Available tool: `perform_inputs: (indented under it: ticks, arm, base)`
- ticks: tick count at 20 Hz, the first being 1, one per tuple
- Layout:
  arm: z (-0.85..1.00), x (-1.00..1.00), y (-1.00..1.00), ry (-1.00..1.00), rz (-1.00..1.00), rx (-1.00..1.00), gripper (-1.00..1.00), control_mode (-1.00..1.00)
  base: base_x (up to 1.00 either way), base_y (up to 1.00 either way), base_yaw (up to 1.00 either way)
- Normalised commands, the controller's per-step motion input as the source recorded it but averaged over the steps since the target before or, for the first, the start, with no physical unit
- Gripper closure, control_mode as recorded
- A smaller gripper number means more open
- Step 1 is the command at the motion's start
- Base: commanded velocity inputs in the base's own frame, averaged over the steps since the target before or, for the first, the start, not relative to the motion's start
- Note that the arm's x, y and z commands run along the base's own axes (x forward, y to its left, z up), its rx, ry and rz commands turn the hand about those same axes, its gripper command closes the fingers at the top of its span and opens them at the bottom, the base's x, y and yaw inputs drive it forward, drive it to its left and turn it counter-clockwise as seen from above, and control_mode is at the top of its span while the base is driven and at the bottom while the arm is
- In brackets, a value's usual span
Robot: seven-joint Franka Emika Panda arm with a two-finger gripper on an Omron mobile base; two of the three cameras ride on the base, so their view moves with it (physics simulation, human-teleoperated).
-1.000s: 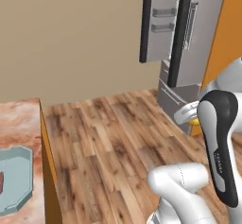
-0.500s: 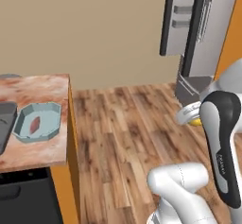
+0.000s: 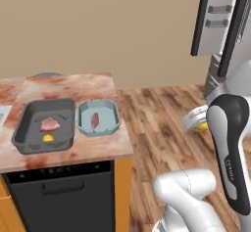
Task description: Place one lemon and one steak in each tupperware on the nearby counter, to pack two identical lunches.
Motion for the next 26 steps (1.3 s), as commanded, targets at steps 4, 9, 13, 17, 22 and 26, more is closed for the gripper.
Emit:
perform_inputs:
  ticks: [4,9,13,17,22,26]
  arm:
    - [0.0,0.0,0.0,0.0,0.0,0.0,1.0,1.0]
    - [0.0,0.0,0.0,0.0,0.0,0.0,1.0,1.0]
    - [0.0,0.0,0.0,0.0,0.0,0.0,1.0,1.0]
    - [0.0,0.0,0.0,0.0,0.0,0.0,1.0,1.0]
    - [0.0,0.0,0.0,0.0,0.0,0.0,1.0,1.0]
    - [0.0,0.0,0.0,0.0,0.0,0.0,1.0,1.0]
  base:
    - [0.0,1.0,0.0]
    - [0.0,1.0,-0.01]
    - [0.09,0.49,-0.01]
    - [0.09,-0.23,-0.08]
    - [0.23,-0.43,-0.08]
    - [0.57,-0.09,-0.08]
